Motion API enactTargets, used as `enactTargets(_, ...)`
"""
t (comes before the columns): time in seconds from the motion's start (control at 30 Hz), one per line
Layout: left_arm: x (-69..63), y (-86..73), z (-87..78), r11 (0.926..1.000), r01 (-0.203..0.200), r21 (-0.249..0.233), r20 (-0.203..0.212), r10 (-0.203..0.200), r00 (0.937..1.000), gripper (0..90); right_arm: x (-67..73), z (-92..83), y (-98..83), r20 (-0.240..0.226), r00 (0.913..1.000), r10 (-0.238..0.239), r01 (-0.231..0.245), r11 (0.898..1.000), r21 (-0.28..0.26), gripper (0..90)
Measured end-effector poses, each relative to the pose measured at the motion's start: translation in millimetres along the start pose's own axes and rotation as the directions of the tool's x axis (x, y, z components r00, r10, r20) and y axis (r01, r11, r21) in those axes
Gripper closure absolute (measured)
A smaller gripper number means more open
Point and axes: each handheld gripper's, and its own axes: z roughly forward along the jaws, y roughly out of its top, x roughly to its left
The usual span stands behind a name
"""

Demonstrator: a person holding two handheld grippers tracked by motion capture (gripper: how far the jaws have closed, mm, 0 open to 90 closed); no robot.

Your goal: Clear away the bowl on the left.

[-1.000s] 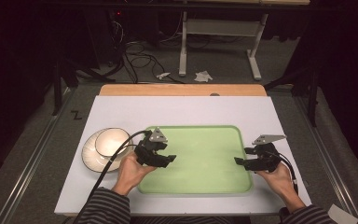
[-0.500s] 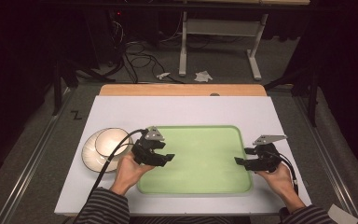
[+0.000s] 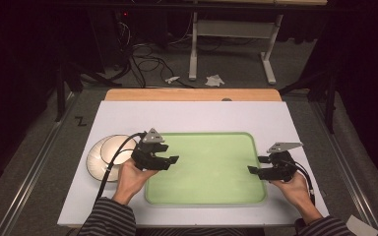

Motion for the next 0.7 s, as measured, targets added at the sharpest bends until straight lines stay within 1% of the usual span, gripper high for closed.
enactTargets(0.07, 1.4, 1.8, -1.8, 1.0000, 0.000, -0.007, -0.003, 0.000, 1.0000, 42.7, 0.5, 0.3, 0.0, 0.001, 1.0000, 0.005, -0.005, 1.000, 0.001, 39.9)
enactTargets(0.17, 3.9, 5.8, -4.0, 0.9991, 0.036, -0.023, -0.004, -0.036, 0.9993, 42.7, 0.8, 0.5, 0.1, 0.000, 1.0000, 0.007, -0.007, 1.000, 0.004, 39.9)
enactTargets(0.2, 4.4, 6.6, -4.4, 0.9988, 0.040, -0.026, -0.008, -0.041, 0.9991, 42.8, 0.1, 0.3, 0.0, 0.001, 1.0000, -0.002, 0.002, 1.000, -0.002, 39.9)
enactTargets(0.23, 5.6, 7.8, -4.8, 0.9984, 0.046, -0.033, -0.017, -0.046, 0.9988, 42.8, 0.1, -0.1, 0.0, -0.001, 1.0000, 0.001, -0.001, 1.000, 0.001, 40.0)
enactTargets(0.4, 8.2, 9.3, -6.1, 0.9984, 0.046, -0.034, -0.032, -0.047, 0.9984, 42.7, 0.3, 0.3, 0.0, 0.001, 1.0000, 0.003, -0.003, 1.000, 0.001, 40.0)
enactTargets(0.47, 9.3, 10.8, -6.7, 0.9980, 0.054, -0.034, -0.041, -0.056, 0.9976, 42.1, 0.4, 0.4, 0.0, 0.000, 1.0000, 0.003, -0.003, 1.000, 0.005, 40.0)
enactTargets(0.6, 13.4, 13.6, -9.0, 0.9983, 0.054, -0.022, -0.060, -0.056, 0.9966, 40.0, 0.4, 0.3, 0.0, 0.002, 1.0000, 0.003, -0.003, 1.000, 0.003, 40.0)
enactTargets(0.63, 15.5, 15.5, -9.4, 0.9967, 0.079, -0.020, -0.070, -0.080, 0.9944, 40.3, 0.1, 0.3, 0.1, 0.001, 1.0000, 0.001, -0.002, 1.000, 0.005, 39.9)
enactTargets(0.67, 15.5, 15.5, -9.4, 0.9967, 0.079, -0.020, -0.070, -0.080, 0.9944, 41.7, 0.2, 0.4, 0.1, 0.001, 1.0000, 0.002, -0.002, 1.000, 0.004, 39.9)
enactTargets(0.7, 17.8, 16.8, -9.5, 0.9952, 0.097, -0.006, -0.092, -0.097, 0.9910, 42.9, 0.5, 0.5, 0.1, 0.000, 1.0000, 0.003, -0.003, 1.000, 0.002, 40.0)
